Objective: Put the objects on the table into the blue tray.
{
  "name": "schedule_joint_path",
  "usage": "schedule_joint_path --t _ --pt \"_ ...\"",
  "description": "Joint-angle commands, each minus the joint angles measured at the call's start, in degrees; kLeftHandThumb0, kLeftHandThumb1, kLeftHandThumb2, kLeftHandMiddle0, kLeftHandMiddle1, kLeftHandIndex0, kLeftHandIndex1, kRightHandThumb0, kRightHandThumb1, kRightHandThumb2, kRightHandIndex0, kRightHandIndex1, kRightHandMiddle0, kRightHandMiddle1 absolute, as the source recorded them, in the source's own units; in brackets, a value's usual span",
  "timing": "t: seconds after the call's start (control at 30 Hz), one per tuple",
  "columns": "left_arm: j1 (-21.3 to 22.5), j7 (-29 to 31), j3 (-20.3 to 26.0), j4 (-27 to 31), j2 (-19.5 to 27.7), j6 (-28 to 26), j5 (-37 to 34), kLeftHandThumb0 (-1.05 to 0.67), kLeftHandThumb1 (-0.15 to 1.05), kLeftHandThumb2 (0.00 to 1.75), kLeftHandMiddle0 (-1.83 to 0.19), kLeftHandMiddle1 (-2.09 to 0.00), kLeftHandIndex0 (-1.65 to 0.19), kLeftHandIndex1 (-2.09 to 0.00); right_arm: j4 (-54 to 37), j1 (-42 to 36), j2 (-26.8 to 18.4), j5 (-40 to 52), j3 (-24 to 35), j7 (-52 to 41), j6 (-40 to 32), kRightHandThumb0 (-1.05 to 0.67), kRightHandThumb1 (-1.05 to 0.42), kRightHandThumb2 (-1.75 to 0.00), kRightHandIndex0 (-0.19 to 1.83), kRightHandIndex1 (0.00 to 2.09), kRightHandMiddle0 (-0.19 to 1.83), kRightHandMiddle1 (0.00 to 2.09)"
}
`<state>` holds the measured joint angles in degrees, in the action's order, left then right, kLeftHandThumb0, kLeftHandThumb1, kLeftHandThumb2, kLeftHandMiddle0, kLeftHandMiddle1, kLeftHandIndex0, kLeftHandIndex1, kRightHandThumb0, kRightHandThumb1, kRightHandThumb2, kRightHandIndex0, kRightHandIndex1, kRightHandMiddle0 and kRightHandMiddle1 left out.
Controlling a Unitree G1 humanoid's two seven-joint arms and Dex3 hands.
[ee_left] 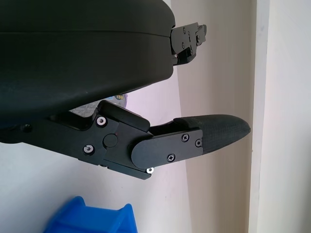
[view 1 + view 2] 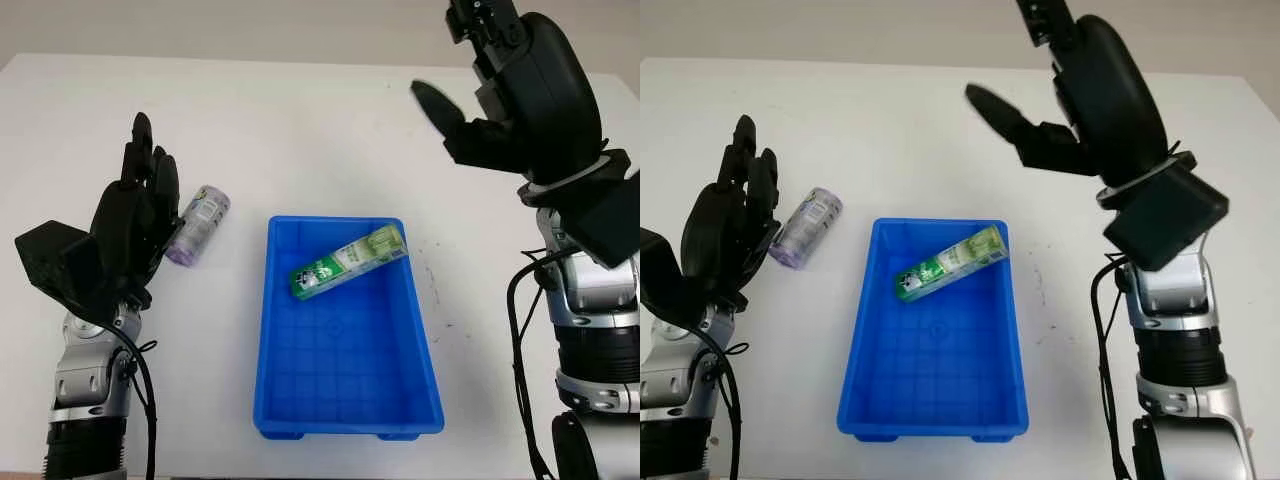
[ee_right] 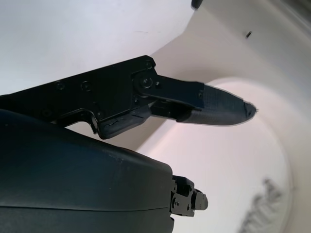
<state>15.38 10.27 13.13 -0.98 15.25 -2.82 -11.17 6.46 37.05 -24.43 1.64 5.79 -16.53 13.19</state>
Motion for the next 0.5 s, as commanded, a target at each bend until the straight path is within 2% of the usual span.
schedule_joint_path --t 0.0,0.17,0.27,0.47 --pt "-0.42 -0.09 0.18 0.21 -0.13 0.30 -0.04 -0.81 1.05 0.61 0.19 -0.01 0.19 0.00 2.81 0.74 0.68 1.09 1.45 0.90 -1.10 -0.80 -1.05 -0.76 -0.19 0.00 -0.19 0.00" --pt "-0.94 -0.57 0.18 0.74 0.07 0.16 0.53 -0.81 1.05 0.62 0.19 -0.02 0.19 -0.01 7.72 -0.92 0.54 1.99 3.02 2.66 -9.69 -0.79 -1.05 -0.76 -0.19 0.00 -0.19 0.00" --pt "-1.27 -0.43 0.37 0.91 0.45 0.07 0.59 -0.81 1.05 0.62 0.19 -0.02 0.19 -0.01 9.19 -2.88 0.72 1.56 3.62 4.13 -11.96 -0.76 -1.05 -0.75 -0.19 0.00 -0.19 0.00" --pt "-0.93 -0.27 0.71 0.11 2.40 1.20 2.24 -0.79 1.05 0.62 0.19 -0.02 0.19 0.00 6.20 -6.48 2.12 3.12 4.40 5.17 -14.20 -0.67 -1.05 -0.76 -0.19 0.00 -0.19 0.00"
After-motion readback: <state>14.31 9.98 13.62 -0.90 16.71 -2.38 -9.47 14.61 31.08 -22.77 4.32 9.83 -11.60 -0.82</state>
